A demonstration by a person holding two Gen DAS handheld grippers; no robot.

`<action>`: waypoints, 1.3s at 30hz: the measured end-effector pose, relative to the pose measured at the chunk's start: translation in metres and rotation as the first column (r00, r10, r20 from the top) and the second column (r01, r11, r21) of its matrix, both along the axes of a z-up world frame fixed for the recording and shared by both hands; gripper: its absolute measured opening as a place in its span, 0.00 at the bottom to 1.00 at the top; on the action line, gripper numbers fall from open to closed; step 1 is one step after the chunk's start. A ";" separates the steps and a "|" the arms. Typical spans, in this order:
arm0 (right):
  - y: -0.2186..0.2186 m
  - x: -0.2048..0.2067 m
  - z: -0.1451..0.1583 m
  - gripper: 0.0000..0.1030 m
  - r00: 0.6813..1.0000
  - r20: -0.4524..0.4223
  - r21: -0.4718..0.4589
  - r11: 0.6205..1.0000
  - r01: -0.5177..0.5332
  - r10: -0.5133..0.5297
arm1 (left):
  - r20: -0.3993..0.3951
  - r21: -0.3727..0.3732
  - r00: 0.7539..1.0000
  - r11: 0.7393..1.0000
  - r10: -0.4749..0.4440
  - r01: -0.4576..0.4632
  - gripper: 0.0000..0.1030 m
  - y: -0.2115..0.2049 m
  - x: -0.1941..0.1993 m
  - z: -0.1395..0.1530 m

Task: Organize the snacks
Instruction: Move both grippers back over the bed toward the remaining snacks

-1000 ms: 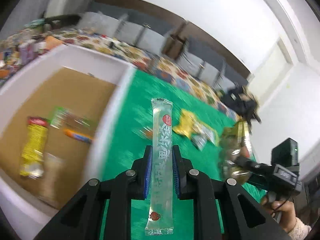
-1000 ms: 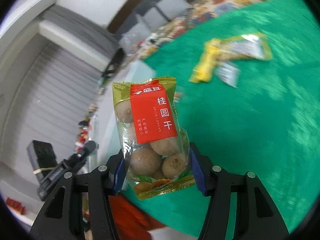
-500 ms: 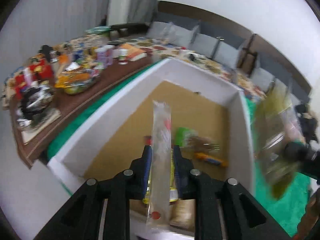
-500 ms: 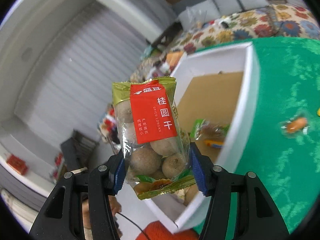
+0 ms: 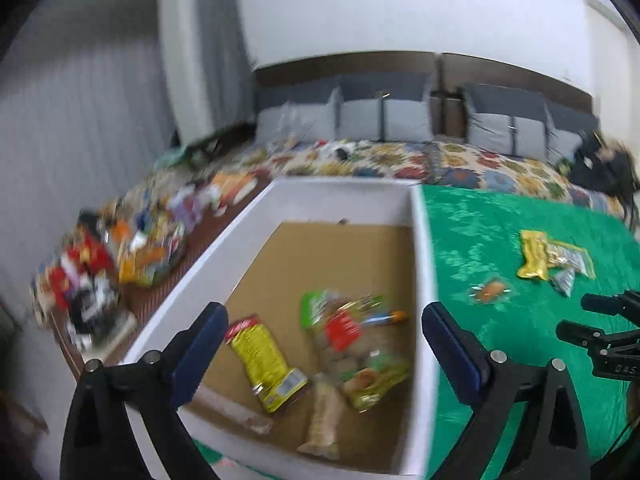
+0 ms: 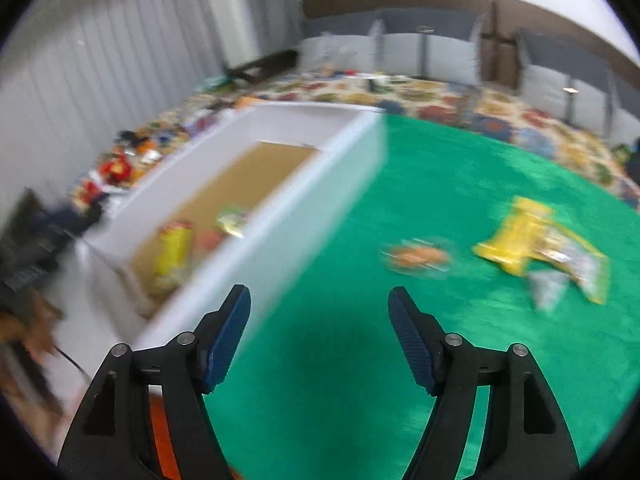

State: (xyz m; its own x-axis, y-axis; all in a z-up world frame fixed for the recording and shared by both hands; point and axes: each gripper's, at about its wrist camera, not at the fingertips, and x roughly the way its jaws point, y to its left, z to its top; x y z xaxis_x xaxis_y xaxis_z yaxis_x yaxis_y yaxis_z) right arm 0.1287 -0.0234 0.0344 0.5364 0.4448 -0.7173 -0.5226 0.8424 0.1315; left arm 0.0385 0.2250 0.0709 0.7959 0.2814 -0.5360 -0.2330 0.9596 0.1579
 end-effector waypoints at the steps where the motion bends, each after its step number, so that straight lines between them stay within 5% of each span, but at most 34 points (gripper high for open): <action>1: -0.016 0.003 -0.006 0.73 1.000 -0.003 -0.024 0.999 0.025 -0.025 | 0.001 0.010 1.000 1.000 -0.016 0.016 0.94 -0.010 0.001 0.004; 12: -0.195 -0.019 -0.076 0.73 0.952 0.014 -0.245 0.922 0.299 -0.305 | -0.034 0.055 0.990 0.989 -0.138 0.140 0.95 -0.117 0.011 0.017; 18: -0.259 -0.040 -0.089 0.73 0.911 0.064 -0.233 0.881 0.412 -0.408 | -0.062 0.108 0.981 0.975 -0.187 0.192 0.95 -0.162 0.015 0.012; 25: -0.289 -0.039 -0.070 0.73 0.841 0.084 -0.078 0.838 0.540 -0.534 | -0.071 0.145 0.974 0.964 -0.216 0.224 0.95 -0.196 0.020 0.012; 39: -0.278 -0.032 -0.085 0.73 0.866 0.074 -0.115 0.859 0.499 -0.494 | -0.092 0.162 0.971 0.958 -0.222 0.235 0.95 -0.211 0.029 0.005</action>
